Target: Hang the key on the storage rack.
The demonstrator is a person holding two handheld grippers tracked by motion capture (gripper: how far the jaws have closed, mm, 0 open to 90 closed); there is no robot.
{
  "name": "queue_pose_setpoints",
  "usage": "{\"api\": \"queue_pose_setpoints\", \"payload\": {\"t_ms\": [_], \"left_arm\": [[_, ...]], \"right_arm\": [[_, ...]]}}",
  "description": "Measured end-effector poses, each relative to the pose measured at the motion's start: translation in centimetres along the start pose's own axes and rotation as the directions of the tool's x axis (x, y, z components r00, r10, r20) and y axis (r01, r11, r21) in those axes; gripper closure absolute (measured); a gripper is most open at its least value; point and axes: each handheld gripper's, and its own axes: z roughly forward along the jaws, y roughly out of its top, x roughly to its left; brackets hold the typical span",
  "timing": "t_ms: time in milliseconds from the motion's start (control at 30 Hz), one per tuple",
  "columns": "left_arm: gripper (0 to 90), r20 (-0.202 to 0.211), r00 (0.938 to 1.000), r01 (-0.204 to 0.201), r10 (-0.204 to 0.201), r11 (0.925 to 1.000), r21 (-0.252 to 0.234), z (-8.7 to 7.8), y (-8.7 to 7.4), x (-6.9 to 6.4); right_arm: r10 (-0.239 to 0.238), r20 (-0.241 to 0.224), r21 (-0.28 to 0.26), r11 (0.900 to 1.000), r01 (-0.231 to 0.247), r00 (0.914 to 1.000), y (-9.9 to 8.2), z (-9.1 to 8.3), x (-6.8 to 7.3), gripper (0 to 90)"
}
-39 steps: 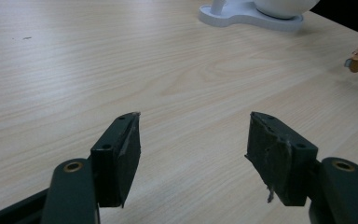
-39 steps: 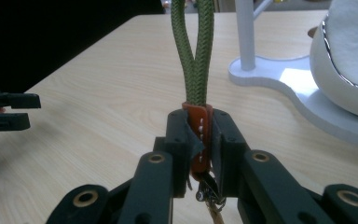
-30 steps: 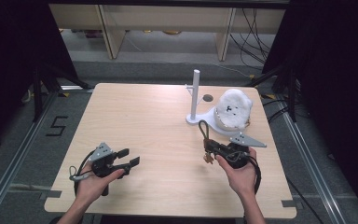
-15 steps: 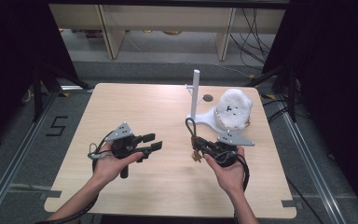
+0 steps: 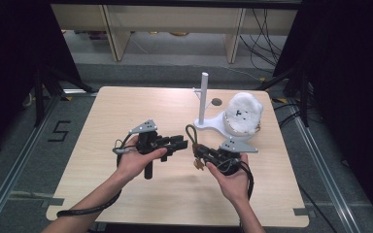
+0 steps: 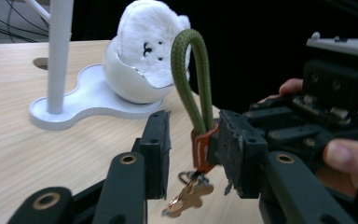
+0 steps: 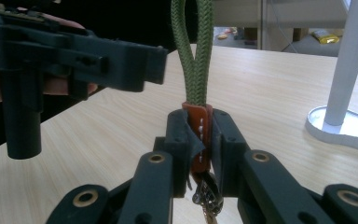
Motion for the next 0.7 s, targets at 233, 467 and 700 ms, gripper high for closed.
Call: {"api": "queue_pose_setpoints", "payload": {"t_ms": [233,467,700], "left_arm": [[69.7,0.029,0.9985,0.047,-0.046,0.9988,-0.015,0.67,-0.01,0.27],[76.0,0.035,0.9976,0.061,-0.060,0.9980,-0.020,0.71,0.12,0.48],[83.2,0.049,0.9968,0.066,-0.064,0.9975,-0.028,0.59,0.13,0.45]], "right_arm": [[-0.003,-0.001,0.002,1.0000,0.003,1.0000,-0.02,0.00,0.29,79.3],[0.000,-0.010,0.001,1.0000,0.000,1.0000,-0.14,0.06,0.49,79.3],[-0.011,-0.024,-0.004,0.9999,0.010,0.9997,-0.12,0.24,0.60,79.3]]}}
